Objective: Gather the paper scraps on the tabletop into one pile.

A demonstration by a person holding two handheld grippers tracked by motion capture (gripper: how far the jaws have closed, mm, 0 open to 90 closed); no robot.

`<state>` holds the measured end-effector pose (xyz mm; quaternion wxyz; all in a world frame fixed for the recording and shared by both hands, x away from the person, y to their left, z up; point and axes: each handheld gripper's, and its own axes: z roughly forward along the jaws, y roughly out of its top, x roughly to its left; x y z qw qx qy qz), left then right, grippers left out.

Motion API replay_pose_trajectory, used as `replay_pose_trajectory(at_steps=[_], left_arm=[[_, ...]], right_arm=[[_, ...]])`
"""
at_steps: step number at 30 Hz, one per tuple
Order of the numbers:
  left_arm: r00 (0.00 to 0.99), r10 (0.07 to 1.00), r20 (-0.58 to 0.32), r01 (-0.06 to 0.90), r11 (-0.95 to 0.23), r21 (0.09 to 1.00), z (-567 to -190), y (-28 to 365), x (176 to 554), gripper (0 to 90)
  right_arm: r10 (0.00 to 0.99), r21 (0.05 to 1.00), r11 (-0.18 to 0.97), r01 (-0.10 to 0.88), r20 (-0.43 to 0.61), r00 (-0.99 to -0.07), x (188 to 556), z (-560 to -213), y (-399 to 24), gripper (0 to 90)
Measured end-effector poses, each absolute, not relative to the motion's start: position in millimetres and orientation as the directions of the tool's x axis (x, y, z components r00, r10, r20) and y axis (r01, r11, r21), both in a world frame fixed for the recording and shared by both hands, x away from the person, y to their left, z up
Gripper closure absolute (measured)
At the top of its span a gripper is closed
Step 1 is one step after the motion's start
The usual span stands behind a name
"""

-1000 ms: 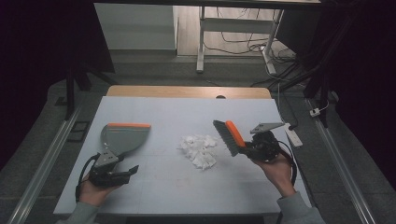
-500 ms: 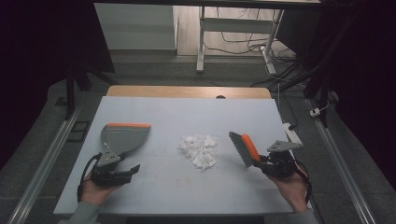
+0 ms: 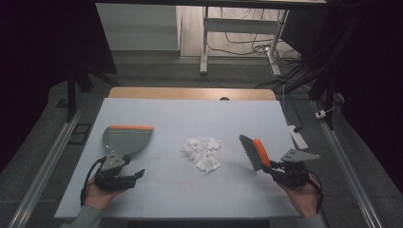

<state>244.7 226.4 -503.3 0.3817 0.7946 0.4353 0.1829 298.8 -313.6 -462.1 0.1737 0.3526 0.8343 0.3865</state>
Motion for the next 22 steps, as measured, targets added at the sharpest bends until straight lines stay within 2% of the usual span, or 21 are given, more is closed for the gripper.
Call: replay_pose_trajectory(at_steps=[22], left_arm=[[0.561,0.827,-0.038,0.549,-0.337,0.765,-503.1,225.2,247.0,29.5]], right_arm=[[0.714,0.771,0.460,0.441,-0.026,-0.699,298.2,-464.8,-311.1,70.8]])
